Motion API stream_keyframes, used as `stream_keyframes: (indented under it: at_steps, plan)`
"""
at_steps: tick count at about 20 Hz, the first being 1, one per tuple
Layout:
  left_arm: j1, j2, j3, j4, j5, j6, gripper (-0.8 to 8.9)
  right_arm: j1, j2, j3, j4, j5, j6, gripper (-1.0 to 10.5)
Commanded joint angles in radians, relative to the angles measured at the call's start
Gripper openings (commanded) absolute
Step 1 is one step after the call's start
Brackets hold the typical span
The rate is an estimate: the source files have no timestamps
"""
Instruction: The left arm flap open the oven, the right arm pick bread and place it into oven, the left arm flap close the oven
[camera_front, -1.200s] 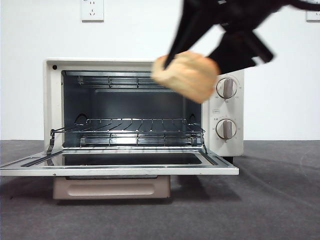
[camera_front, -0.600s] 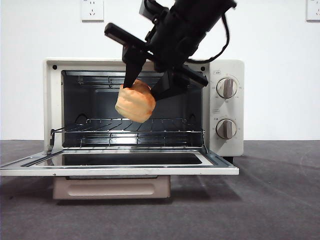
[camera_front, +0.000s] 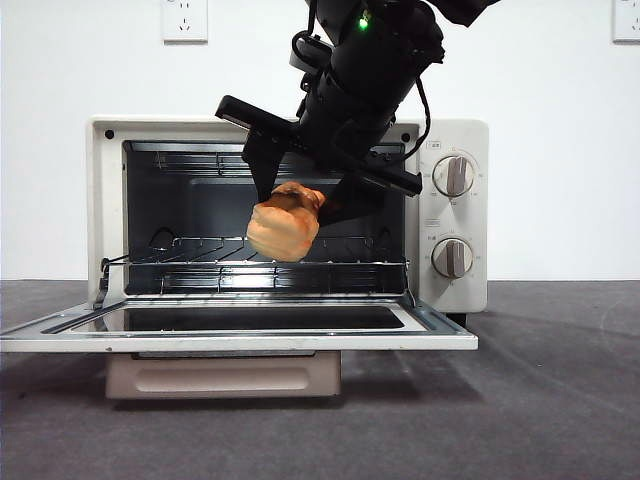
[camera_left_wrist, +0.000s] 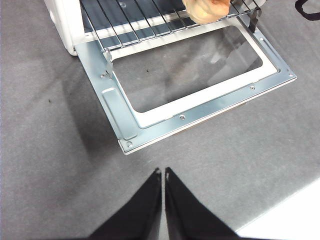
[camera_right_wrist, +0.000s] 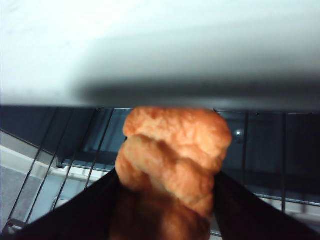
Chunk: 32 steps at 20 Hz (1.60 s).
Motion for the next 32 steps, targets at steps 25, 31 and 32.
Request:
stream_keyframes:
  at_steps: [25, 31, 32]
  plan:
    - [-0.003, 0.003, 0.003, 0.058, -0.002, 0.001, 0.15, 0.043, -0.44, 0.021, -0.492, -0.166, -0.373, 4.4]
    - [-0.003, 0.006, 0.003, 0.106, -0.002, -0.026, 0.15, 0.041, -0.653, 0.017, -0.766, -0.229, -0.52, 4.3]
    - [-0.003, 0.006, 0.003, 0.106, -0.002, -0.027, 0.15, 0.041, -0.684, 0.014, -0.781, -0.261, -0.523, 4.3]
